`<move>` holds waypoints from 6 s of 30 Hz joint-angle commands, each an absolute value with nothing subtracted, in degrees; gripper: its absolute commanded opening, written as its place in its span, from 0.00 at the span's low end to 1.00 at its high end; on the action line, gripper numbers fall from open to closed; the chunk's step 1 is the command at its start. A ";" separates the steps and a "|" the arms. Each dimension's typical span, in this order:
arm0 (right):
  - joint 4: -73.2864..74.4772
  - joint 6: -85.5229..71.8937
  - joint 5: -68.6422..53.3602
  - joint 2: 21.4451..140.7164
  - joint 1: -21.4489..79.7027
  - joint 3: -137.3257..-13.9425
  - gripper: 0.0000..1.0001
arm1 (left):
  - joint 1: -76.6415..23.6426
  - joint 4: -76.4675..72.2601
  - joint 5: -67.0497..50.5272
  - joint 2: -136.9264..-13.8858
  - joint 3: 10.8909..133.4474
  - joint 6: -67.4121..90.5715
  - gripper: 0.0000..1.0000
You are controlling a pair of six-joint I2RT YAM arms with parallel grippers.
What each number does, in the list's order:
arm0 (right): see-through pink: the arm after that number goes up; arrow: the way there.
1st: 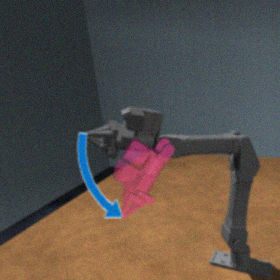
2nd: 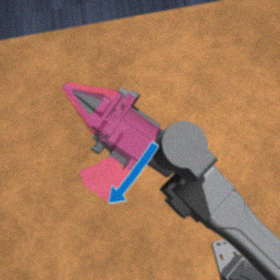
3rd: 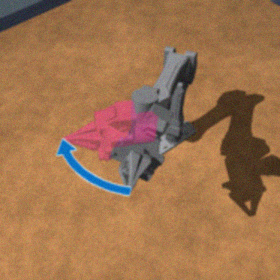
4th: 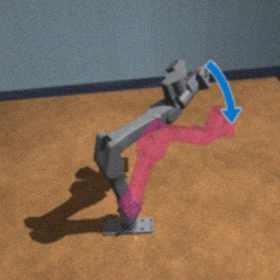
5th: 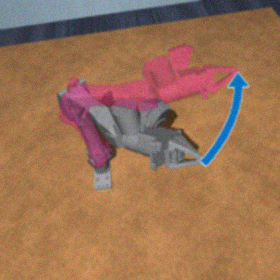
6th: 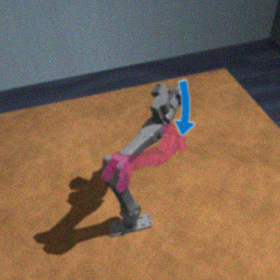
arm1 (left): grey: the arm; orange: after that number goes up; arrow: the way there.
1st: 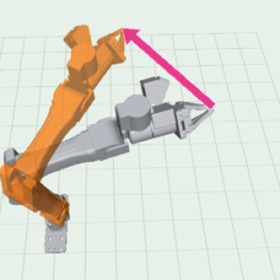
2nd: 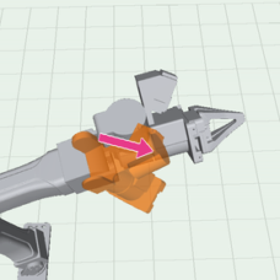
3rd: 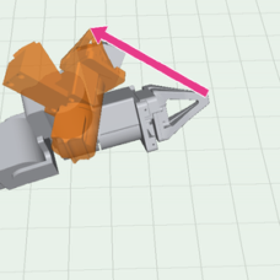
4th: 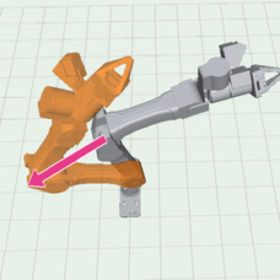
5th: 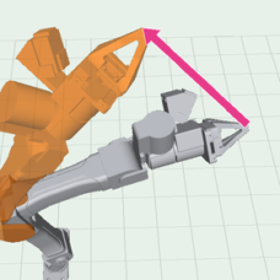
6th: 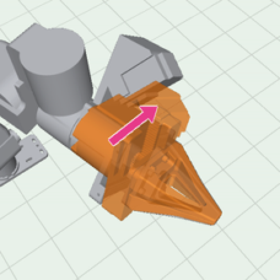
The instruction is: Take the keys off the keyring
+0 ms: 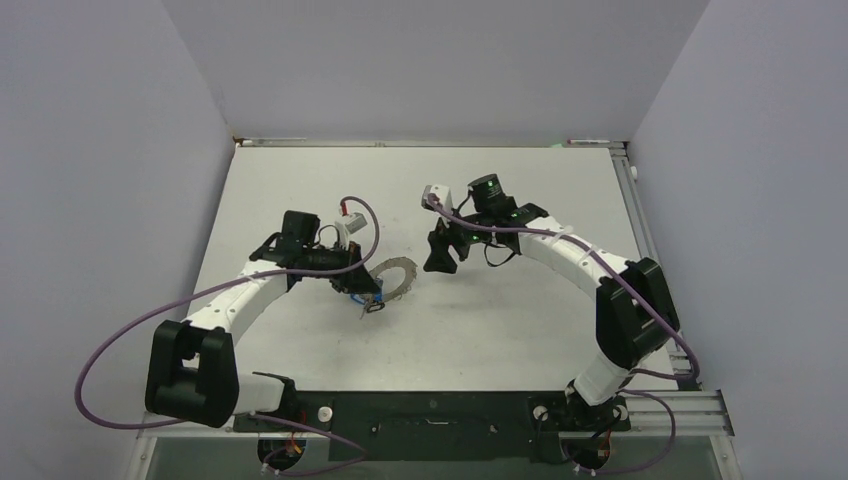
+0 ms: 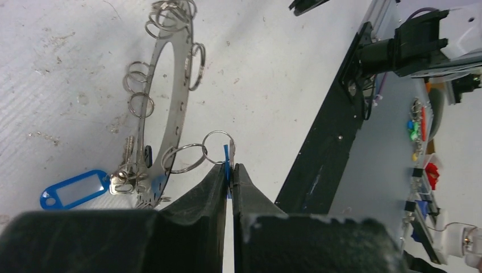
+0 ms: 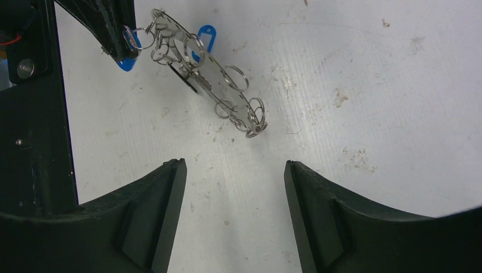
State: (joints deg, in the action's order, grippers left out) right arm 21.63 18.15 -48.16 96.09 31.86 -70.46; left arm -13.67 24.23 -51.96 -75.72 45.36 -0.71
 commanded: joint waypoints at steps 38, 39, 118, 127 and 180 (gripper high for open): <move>-6.35 9.89 -48.87 83.98 42.94 -59.59 0.52 | -8.26 -5.52 -76.50 -69.79 38.28 46.56 0.00; -5.33 10.72 -48.87 83.69 42.78 -59.78 0.54 | -8.26 -3.58 -76.28 -69.32 38.54 44.59 0.00; -33.14 -4.79 -48.30 88.75 42.63 -53.85 0.42 | -2.90 -5.07 -59.02 -55.00 33.44 102.13 0.00; -31.33 -4.92 -50.30 89.39 41.65 -55.09 0.47 | -2.90 -6.95 -59.52 -53.53 32.00 101.59 0.00; 4.47 7.84 -53.40 80.91 34.29 -60.17 0.56 | -13.30 47.49 -21.05 -60.73 61.65 20.95 0.00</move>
